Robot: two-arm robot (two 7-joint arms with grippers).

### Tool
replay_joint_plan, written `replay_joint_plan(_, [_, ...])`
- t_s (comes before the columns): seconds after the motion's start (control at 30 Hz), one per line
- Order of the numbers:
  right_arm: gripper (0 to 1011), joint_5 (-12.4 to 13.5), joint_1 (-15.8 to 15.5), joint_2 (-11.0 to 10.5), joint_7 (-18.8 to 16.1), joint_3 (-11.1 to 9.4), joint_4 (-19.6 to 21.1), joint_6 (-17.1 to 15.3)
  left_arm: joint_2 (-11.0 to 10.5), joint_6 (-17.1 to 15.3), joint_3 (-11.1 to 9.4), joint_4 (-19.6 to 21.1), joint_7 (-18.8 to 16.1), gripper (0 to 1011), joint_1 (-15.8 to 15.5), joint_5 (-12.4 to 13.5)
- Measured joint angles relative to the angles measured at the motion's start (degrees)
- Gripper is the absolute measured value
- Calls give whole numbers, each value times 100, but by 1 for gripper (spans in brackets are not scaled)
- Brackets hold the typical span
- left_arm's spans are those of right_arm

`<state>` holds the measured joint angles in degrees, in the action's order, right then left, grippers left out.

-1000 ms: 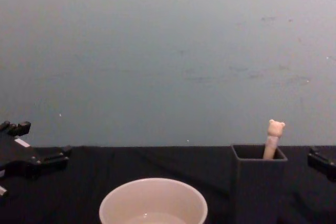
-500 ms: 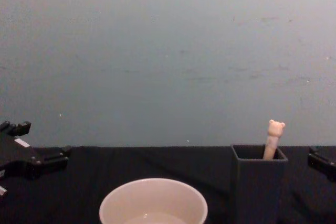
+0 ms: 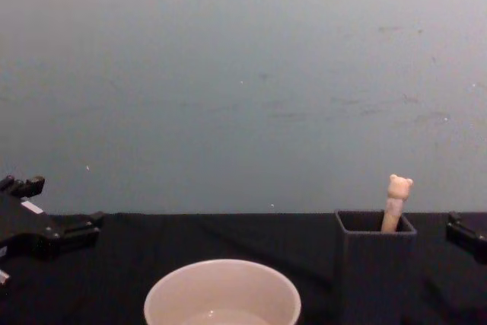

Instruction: Pick up the stirring spoon with one hand, stir inside the cup, then place it back in its original position.

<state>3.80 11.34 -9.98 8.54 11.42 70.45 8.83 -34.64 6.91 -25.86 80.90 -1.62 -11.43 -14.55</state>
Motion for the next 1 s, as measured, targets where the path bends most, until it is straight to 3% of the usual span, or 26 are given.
replay_joint_plan(1.0, [1003, 0, 0, 0, 0, 0, 0, 0, 0, 0, 0, 0, 0, 1002, 0, 0])
